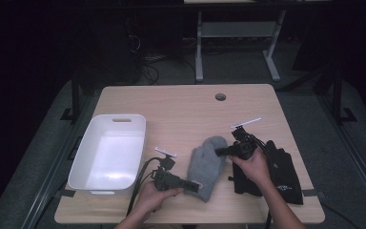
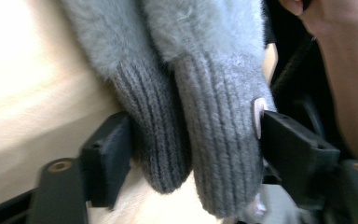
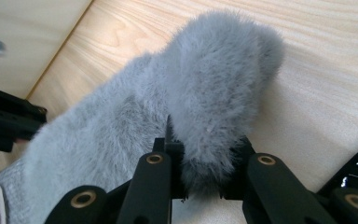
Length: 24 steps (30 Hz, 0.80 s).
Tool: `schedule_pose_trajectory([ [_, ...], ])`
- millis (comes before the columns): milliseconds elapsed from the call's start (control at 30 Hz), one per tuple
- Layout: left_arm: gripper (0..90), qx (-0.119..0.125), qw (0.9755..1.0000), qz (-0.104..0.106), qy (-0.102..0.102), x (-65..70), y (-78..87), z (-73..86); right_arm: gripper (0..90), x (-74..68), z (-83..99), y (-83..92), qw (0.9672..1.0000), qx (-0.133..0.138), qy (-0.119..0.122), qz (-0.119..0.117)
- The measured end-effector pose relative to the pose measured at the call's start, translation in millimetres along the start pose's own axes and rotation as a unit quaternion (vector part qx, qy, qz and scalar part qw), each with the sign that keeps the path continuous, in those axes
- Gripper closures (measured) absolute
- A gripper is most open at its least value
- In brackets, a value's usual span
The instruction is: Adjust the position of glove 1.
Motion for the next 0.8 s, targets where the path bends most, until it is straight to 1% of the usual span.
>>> schedule_pose_trajectory([
  [33, 32.1, 0.001, 1.0, -0.001, 0.002, 0.7, -1.4, -0.3, 76.9, 0.3, 0.4, -0.4, 1.0, 0.001, 0.002, 0.002],
  [133, 43.5, 0.003, 0.9998, -0.013, -0.018, 3.9, -0.2, -0.6, 76.9, 0.0, 0.9, -0.2, 1.0, 0.001, 0.001, 0.003],
  [167, 45.4, 0.004, 0.9995, -0.017, -0.025, 5.2, 0.2, -0.6, 76.9, -0.2, 0.8, 0.3, 1.0, 0.001, 0.001, 0.003],
  [200, 47.1, 0.006, 0.9995, -0.019, -0.026, 6.7, 0.5, -0.7, 76.8, 0.0, 0.2, 0.7, 1.0, 0.003, 0.004, 0.003],
  [233, 47.9, 0.006, 0.9994, -0.021, -0.029, 8.8, 1.0, -0.7, 76.8, -0.9, 0.2, 1.4, 1.0, 0.002, 0.001, 0.003],
  [267, 48.4, 0.012, 0.9992, -0.023, -0.032, 11.1, 0.6, -1.2, 76.9, -1.6, -0.4, 2.3, 1.0, 0.002, 0.004, 0.004],
  [333, 48.8, 0.013, 0.9989, -0.026, -0.037, 13.3, 1.1, -1.6, 76.9, -3.5, -1.9, 5.0, 0.9999, 0.004, 0.009, 0.005],
  [367, 48.8, 0.013, 0.9985, -0.028, -0.045, 14.0, 2.1, -2.1, 76.9, -3.7, -2.8, 5.8, 0.9999, 0.006, 0.012, 0.006],
  [400, 48.9, 0.014, 0.9983, -0.03, -0.048, 14.8, 3.0, -2.3, 76.9, -5.0, -3.8, 8.0, 0.9999, 0.007, 0.013, 0.005],
  [467, 49.0, 0.02, 0.9978, -0.037, -0.051, 17.3, 6.4, -3.5, 76.9, -6.7, -6.3, 11.6, 0.9998, 0.014, 0.014, 0.002],
  [500, 49.0, 0.02, 0.9977, -0.036, -0.054, 17.9, 8.6, -4.0, 76.9, -7.7, -7.0, 12.8, 0.9998, 0.015, 0.012, 0.001],
  [533, 49.0, 0.023, 0.9977, -0.035, -0.052, 19.5, 10.6, -4.5, 76.9, -8.5, -7.8, 14.0, 0.9998, 0.016, 0.012, 0.0],
  [633, 49.1, 0.029, 0.9968, -0.042, -0.061, 23.6, 17.4, -5.8, 76.9, -12.3, -11.0, 18.1, 0.9996, 0.023, 0.013, -0.005],
  [700, 49.1, 0.033, 0.9958, -0.049, -0.07, 26.8, 22.6, -7.0, 76.9, -15.2, -13.3, 20.7, 0.9994, 0.032, 0.012, -0.013],
  [733, 49.0, 0.036, 0.9954, -0.051, -0.073, 27.9, 24.4, -7.5, 76.9, -16.8, -14.3, 21.8, 0.9993, 0.033, 0.009, -0.015],
  [800, 49.0, 0.039, 0.9949, -0.054, -0.076, 29.9, 27.8, -8.3, 76.9, -18.8, -16.5, 23.8, 0.9992, 0.035, 0.012, -0.017],
])
Point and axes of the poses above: each handheld gripper's, and its own axes: y roughly backward along the jaws, z roughly out of its underside, x roughly to its right, the point moved 7 cm from there along -y, roughly forward along the jaws, and after that the axes turned 2 degrees about -x, right-handed, at the moved point
